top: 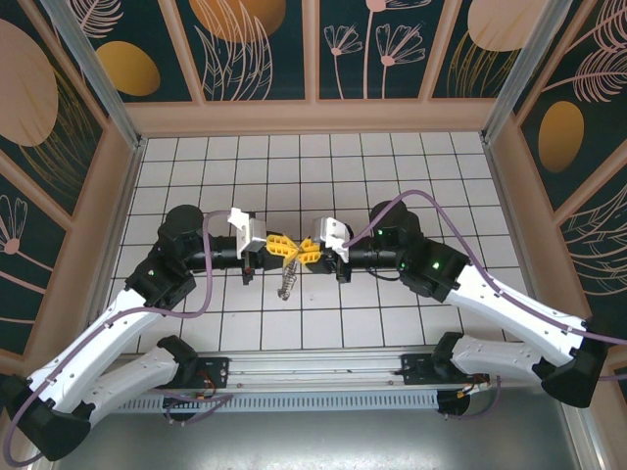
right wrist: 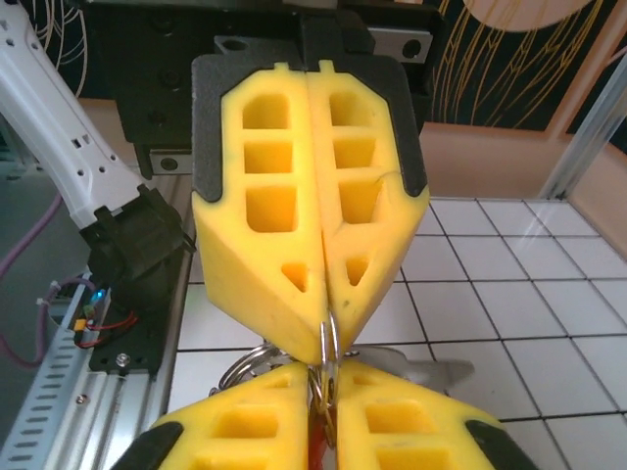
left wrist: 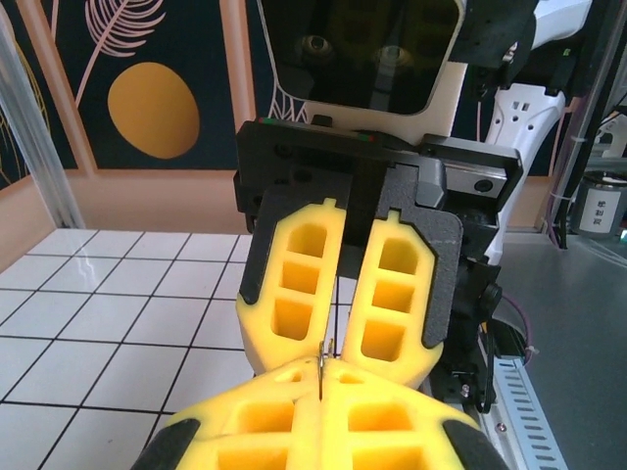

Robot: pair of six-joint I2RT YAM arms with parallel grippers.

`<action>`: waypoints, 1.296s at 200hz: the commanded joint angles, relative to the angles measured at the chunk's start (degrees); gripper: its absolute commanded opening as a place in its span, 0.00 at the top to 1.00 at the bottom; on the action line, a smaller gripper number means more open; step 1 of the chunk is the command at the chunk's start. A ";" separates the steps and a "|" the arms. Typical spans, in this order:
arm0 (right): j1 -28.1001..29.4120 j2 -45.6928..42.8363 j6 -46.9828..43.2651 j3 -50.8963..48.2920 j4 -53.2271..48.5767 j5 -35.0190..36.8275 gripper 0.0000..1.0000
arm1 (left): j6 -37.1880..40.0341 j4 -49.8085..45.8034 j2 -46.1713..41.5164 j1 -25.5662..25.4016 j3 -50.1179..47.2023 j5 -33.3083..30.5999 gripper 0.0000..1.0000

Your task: Put the keys on the keyring

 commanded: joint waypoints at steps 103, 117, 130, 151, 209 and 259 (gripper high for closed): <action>-1.32 0.25 -3.20 3.13 -5.68 8.07 1.00 | 8.55 -10.93 4.69 -0.29 3.89 -6.05 0.85; -1.34 1.38 -4.39 4.50 -7.89 9.20 1.00 | 9.69 -13.43 6.43 -0.28 4.99 -8.46 0.84; -1.34 2.34 -5.47 5.59 -9.59 10.45 1.00 | 10.82 -15.97 8.33 -0.29 6.38 -10.40 0.83; -1.35 4.06 -7.31 7.08 -12.50 12.06 1.00 | 11.72 -18.06 10.44 -0.38 7.69 -11.63 0.82; -1.13 8.78 -10.17 11.05 -18.16 13.11 1.00 | 11.92 -17.82 12.77 -0.55 7.73 -10.15 0.85; -1.37 8.42 -10.27 11.08 -16.75 12.14 1.00 | 9.14 -11.28 12.33 -0.51 6.11 -6.13 1.00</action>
